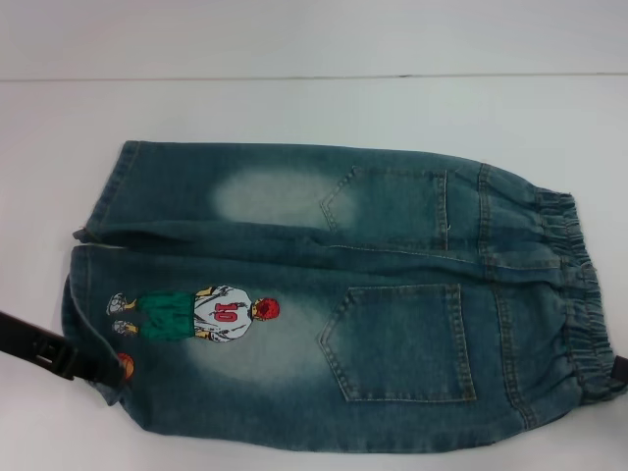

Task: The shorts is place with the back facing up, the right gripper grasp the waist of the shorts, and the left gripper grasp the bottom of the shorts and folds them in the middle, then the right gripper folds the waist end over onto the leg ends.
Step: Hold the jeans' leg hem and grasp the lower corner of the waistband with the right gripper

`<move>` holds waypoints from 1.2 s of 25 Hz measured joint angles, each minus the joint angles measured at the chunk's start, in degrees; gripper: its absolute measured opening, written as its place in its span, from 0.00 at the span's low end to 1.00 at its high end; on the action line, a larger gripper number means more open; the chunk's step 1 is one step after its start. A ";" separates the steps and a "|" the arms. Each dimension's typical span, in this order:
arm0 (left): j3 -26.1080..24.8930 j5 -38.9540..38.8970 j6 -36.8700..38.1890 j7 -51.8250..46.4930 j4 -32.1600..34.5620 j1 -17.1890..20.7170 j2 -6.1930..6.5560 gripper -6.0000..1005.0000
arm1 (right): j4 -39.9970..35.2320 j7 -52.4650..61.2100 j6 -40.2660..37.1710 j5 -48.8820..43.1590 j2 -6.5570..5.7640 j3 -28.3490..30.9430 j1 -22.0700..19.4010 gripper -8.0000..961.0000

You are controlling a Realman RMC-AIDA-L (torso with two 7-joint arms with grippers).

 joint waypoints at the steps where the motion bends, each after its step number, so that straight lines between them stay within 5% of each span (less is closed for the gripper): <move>1: 0.00 0.00 -0.03 0.09 0.00 0.00 0.00 0.04 | 0.08 0.13 0.48 -0.01 0.00 0.02 -0.03 0.83; 30: -0.03 -0.12 -0.29 0.34 0.02 0.11 0.00 0.04 | 2.53 1.36 4.22 -3.15 0.36 -2.30 4.40 0.83</move>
